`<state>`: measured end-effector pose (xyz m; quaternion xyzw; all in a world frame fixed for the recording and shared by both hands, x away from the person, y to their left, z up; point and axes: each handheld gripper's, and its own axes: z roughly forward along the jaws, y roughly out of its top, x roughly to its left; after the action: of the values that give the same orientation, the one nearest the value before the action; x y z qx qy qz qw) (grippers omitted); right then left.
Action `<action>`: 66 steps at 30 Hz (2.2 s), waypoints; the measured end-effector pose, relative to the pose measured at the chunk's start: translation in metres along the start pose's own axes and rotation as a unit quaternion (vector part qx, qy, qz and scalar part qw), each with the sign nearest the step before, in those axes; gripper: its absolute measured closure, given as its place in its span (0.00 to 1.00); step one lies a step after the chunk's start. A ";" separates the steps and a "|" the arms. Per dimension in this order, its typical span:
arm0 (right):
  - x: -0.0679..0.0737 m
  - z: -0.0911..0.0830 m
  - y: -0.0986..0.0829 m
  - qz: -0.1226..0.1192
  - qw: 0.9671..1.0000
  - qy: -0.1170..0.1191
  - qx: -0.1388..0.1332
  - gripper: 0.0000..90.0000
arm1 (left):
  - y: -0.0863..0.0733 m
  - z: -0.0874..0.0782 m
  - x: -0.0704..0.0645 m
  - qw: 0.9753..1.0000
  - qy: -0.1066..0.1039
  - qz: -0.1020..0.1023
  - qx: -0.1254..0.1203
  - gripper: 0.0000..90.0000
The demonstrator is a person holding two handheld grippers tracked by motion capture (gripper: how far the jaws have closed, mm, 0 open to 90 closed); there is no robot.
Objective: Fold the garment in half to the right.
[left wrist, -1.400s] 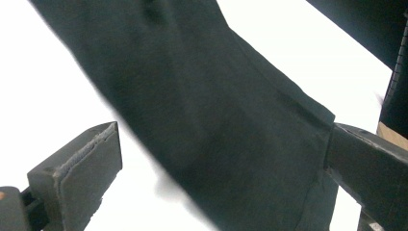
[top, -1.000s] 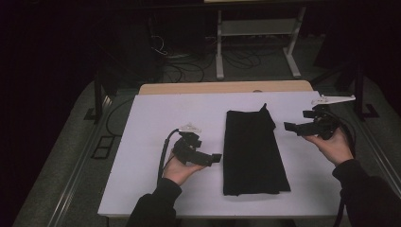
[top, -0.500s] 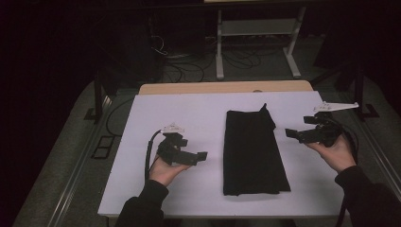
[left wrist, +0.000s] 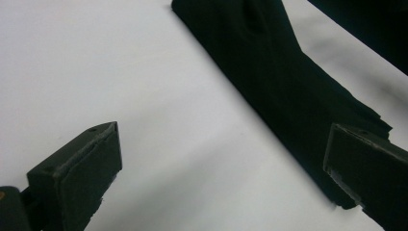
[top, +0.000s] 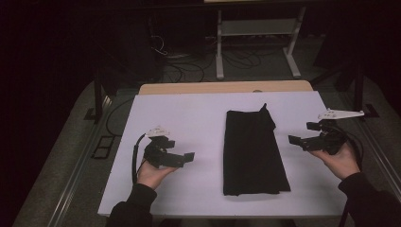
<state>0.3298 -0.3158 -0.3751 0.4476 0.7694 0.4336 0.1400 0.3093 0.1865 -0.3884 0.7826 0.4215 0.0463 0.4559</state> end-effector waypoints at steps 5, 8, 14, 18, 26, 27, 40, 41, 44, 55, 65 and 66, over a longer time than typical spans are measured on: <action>-0.002 -0.003 -0.008 0.005 1.000 -0.001 -0.001 0.00 | -0.006 -0.008 0.007 1.000 0.007 -0.004 -0.006 0.00; -0.003 -0.005 -0.012 0.009 1.000 -0.003 0.000 0.00 | -0.009 -0.013 0.010 1.000 0.012 -0.007 -0.012 0.00; -0.005 -0.010 -0.024 0.013 1.000 -0.004 -0.001 0.00 | -0.015 -0.019 0.016 1.000 0.018 -0.011 -0.015 0.00; -0.006 -0.012 -0.032 0.016 1.000 -0.003 0.001 0.00 | -0.019 -0.024 0.020 1.000 0.021 -0.009 -0.019 0.00; -0.005 -0.016 -0.043 0.019 1.000 -0.004 0.005 0.00 | -0.028 -0.034 0.028 0.999 0.031 -0.013 -0.032 0.00; -0.005 -0.016 -0.045 0.019 1.000 -0.004 0.006 0.00 | -0.029 -0.035 0.029 0.999 0.032 -0.013 -0.032 0.00; -0.001 -0.023 -0.060 0.018 1.000 -0.002 0.003 0.00 | -0.040 -0.050 0.036 0.997 0.045 -0.005 -0.058 0.00; 0.000 -0.023 -0.061 0.020 1.000 -0.002 0.003 0.00 | -0.041 -0.051 0.037 0.997 0.046 -0.005 -0.061 0.00; 0.001 -0.024 -0.064 0.021 1.000 -0.003 0.002 0.00 | -0.044 -0.054 0.038 0.996 0.046 -0.005 -0.070 0.00; 0.005 -0.030 -0.078 0.018 1.000 -0.005 -0.010 0.00 | -0.058 -0.064 0.046 0.995 0.055 -0.010 -0.085 0.00; 0.009 -0.033 -0.091 0.014 1.000 -0.009 -0.011 0.00 | -0.070 -0.073 0.051 0.993 0.064 -0.019 -0.099 0.00; 0.009 -0.034 -0.091 0.014 1.000 -0.010 -0.013 0.00 | -0.070 -0.074 0.051 0.993 0.064 -0.018 -0.100 0.00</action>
<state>0.2525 -0.3468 -0.4257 0.4612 0.7559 0.4408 0.1474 0.2648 0.2887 -0.4141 0.7207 0.4569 0.1304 0.5048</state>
